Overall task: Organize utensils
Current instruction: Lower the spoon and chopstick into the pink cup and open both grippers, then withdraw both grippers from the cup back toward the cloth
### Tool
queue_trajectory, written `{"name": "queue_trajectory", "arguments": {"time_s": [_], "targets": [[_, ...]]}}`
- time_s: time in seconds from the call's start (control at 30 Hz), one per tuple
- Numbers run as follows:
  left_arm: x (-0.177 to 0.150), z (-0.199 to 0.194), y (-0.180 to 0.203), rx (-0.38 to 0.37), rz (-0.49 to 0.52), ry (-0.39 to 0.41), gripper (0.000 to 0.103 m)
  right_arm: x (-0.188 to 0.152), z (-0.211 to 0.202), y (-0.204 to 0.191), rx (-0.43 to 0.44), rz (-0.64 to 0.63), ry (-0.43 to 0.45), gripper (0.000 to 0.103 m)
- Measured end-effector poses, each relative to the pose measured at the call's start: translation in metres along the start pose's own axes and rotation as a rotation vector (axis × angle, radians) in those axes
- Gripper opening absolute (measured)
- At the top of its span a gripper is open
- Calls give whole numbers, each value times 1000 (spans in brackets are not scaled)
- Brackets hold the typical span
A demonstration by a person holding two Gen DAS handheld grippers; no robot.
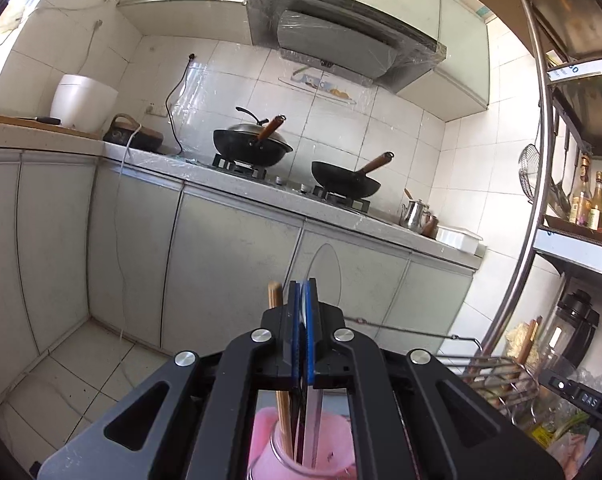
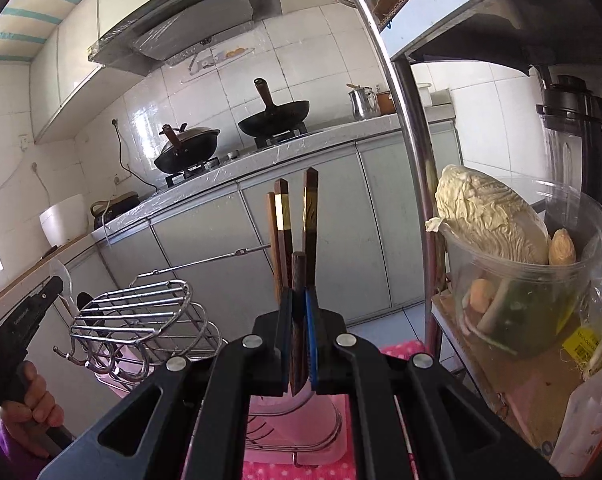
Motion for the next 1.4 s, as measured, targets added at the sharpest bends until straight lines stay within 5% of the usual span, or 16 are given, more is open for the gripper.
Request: {"name": "queue_trajectory", "arguments": {"time_s": [0.2, 0.47, 1.0, 1.13, 1.3, 1.4], "targets": [[-20, -19, -4, 1, 8, -46, 2, -10, 1, 4, 0, 16, -32, 6], [-39, 3, -31, 68, -48, -134, 2, -18, 6, 10, 13, 59, -66, 6], [-58, 8, -26, 57, -30, -227, 2, -29, 13, 10, 17, 83, -120, 6], [-55, 5, -24, 43, -27, -237, 4, -21, 10, 14, 35, 140, -112, 14], [-49, -4, -26, 40, -32, -245, 36, -16, 9, 16, 39, 150, -137, 31], [-45, -10, -28, 39, -47, -257, 39, -16, 2, 17, 39, 162, -136, 38]]}}
Point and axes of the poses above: each gripper's, at about its wrist camera, not at the fingertips, and z roughly the way its jaws point, y to its right, x to its top, the point moved 7 cm from there along z, roughly the way its jaws point, and after that the axes turned 8 degrees about y, right-handed, at the moved point
